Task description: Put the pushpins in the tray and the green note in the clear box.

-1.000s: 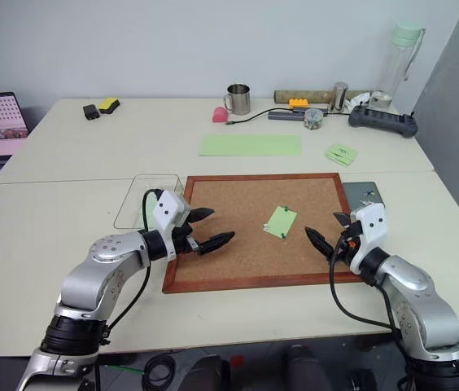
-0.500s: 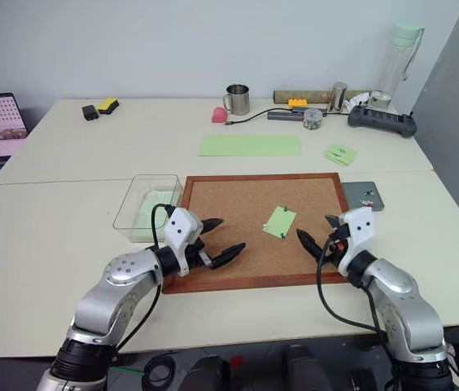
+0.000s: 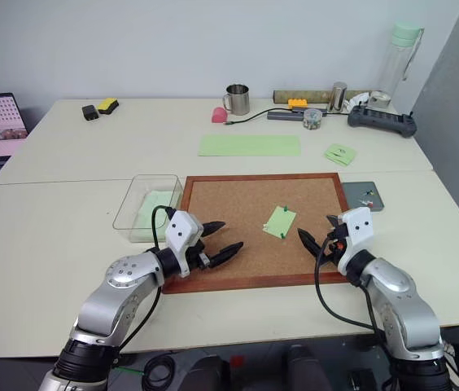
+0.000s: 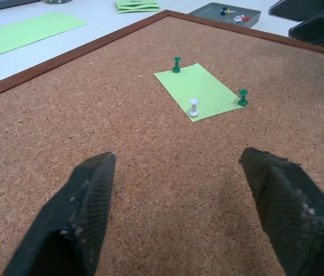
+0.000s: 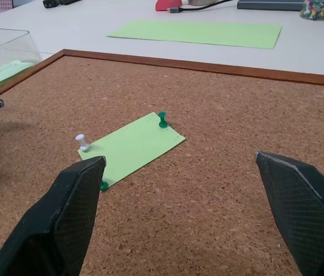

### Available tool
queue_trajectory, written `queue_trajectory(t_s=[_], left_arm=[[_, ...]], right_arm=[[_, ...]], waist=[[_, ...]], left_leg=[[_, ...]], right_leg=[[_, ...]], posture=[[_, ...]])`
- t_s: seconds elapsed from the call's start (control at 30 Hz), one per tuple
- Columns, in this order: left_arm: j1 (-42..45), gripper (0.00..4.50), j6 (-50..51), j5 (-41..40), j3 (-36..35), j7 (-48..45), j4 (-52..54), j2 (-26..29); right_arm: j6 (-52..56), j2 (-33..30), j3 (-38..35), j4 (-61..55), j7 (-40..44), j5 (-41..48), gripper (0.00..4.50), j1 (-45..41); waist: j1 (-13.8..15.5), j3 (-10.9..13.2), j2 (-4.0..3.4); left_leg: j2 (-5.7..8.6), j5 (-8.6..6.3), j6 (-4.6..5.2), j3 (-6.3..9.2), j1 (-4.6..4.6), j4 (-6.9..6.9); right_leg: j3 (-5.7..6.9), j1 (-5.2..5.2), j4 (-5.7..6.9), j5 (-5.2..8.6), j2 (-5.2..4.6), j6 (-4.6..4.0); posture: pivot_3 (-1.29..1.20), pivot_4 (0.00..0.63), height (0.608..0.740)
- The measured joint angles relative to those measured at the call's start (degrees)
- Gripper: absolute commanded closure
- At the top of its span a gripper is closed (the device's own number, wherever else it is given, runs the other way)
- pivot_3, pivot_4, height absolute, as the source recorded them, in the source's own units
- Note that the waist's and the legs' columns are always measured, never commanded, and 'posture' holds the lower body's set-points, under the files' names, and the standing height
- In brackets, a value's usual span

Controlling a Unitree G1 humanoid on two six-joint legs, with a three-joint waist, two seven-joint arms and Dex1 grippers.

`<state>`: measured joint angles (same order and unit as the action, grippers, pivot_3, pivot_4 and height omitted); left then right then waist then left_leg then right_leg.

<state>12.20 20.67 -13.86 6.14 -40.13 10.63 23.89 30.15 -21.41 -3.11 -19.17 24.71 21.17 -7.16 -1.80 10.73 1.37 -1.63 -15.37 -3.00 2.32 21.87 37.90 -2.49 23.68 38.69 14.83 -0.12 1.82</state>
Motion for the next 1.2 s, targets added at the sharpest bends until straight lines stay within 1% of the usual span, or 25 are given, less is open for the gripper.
queue_trajectory(t_s=[0.1,0.27,0.3,0.33,0.37,0.43,0.5,0.53,0.77,0.87,1.0,1.2], left_arm=[[0.49,2.22,-0.11,-0.33,-0.07,-0.52,-0.25,-0.05],[1.17,3.28,-0.19,-0.51,-0.16,-0.46,-0.46,-0.36],[1.21,3.3,-0.19,-0.51,-0.17,-0.44,-0.49,-0.44],[1.25,3.44,-0.19,-0.48,-0.21,-0.29,-0.68,-0.53],[1.28,3.72,-0.22,-0.47,-0.15,-0.22,-0.71,-0.77],[1.36,3.97,-0.26,-0.41,0.14,0.1,-0.72,-1.36],[1.38,4.36,-0.28,-0.36,0.3,0.27,-0.77,-1.58],[1.38,4.45,-0.33,-0.35,0.3,0.36,-0.78,-1.62],[1.43,4.45,-1.36,-0.09,0.76,0.71,-2.56,-2.31],[1.41,4.45,-1.4,0.78,1.82,0.7,-4.55,-2.6],[1.7,4.45,-0.85,3.9,4.67,0.75,-6.08,-1.21],[1.71,4.45,-0.81,4.82,4.8,1.63,-6.05,-1.7]], right_arm=[[-1.42,0.52,0.14,3.49,-0.25,-1.62,0.13,-3.65],[-4.82,2.25,2.18,11.34,-1.05,-4.75,0.13,-8.27],[-5.59,2.53,2.48,12.87,-1.02,-5.17,0.13,-8.78],[-6.43,3.11,2.84,15.54,-1.1,-6.17,0.13,-10.58],[-7.12,3.62,2.99,17.22,-1.12,-6.64,0.13,-11.75],[-8.81,4.87,3.85,20.85,-1.08,-7.39,0.13,-14.37],[-10.48,6.16,4.56,23.59,-1.02,-8.52,0.13,-16.34],[-11.4,6.58,4.69,24.79,-1.01,-8.78,0.13,-16.88],[-15.11,9.26,5.58,33.05,-0.97,-10.77,0.13,-20.99],[-16.43,9.77,5.67,34.67,-0.88,-11.02,0.13,-22.25],[-17.4,10.47,6.01,36.71,-0.37,-11.28,0.13,-22.61],[-18.16,11.45,6.7,38.48,0.27,-11.7,0.13,-22.79]], waist=[[-0.04,0.0,0.0],[-0.03,0.0,0.0],[-0.01,0.0,0.0],[-0.04,0.0,0.0],[-0.09,0.0,0.0],[-0.15,0.0,0.0],[-0.11,0.0,0.0],[-0.08,0.0,0.0],[-0.08,0.0,-0.01],[-0.08,-0.01,-0.01],[-0.09,-0.03,-0.05],[-0.07,-0.05,-0.08]], left_leg=[[0.0,0.0,0.0,-0.01,-0.01,0.0],[0.0,0.0,0.0,-0.01,0.01,-0.01],[0.0,0.0,0.0,-0.01,0.01,-0.01],[0.0,0.0,0.0,-0.02,0.0,0.0],[0.0,0.0,0.0,-0.06,-0.03,0.0],[-0.01,0.0,0.0,-0.04,-0.05,-0.01],[-0.02,0.0,0.0,-0.01,-0.03,-0.03],[-0.02,0.0,0.0,-0.01,-0.02,-0.03],[0.0,0.0,0.0,-0.04,-0.03,0.0],[-0.01,0.0,0.0,-0.02,-0.03,-0.02],[-0.01,0.0,0.0,-0.02,-0.06,-0.01],[-0.01,0.0,0.0,-0.02,-0.15,-0.01]], right_leg=[[0.0,0.0,0.0,0.0,0.0,0.0],[0.0,0.0,-0.01,0.0,0.0,-0.01],[0.0,0.0,-0.01,-0.02,-0.01,-0.05],[-0.01,0.0,-0.01,-0.07,-0.01,-0.12],[-0.04,0.0,0.01,-0.07,0.0,-0.13],[-0.02,0.0,0.04,-0.08,0.01,-0.14],[0.01,0.01,0.03,-0.12,0.03,-0.22],[0.01,0.01,0.03,-0.12,0.03,-0.24],[-0.01,0.01,0.06,-0.14,-0.01,-0.27],[0.0,0.02,0.06,-0.14,0.0,-0.27],[-0.01,0.0,0.06,-0.14,0.0,-0.27],[-0.01,-0.08,0.09,-0.13,0.0,-0.24]], posture=[[0.0,0.15,0.74],[0.0,0.15,0.74],[0.0,0.15,0.74],[0.0,0.15,0.74],[0.0,0.15,0.74],[0.0,0.15,0.74],[0.0,0.15,0.74],[0.0,0.15,0.74],[0.0,0.15,0.74],[0.0,0.15,0.74],[0.0,0.15,0.74],[0.0,0.15,0.74]])
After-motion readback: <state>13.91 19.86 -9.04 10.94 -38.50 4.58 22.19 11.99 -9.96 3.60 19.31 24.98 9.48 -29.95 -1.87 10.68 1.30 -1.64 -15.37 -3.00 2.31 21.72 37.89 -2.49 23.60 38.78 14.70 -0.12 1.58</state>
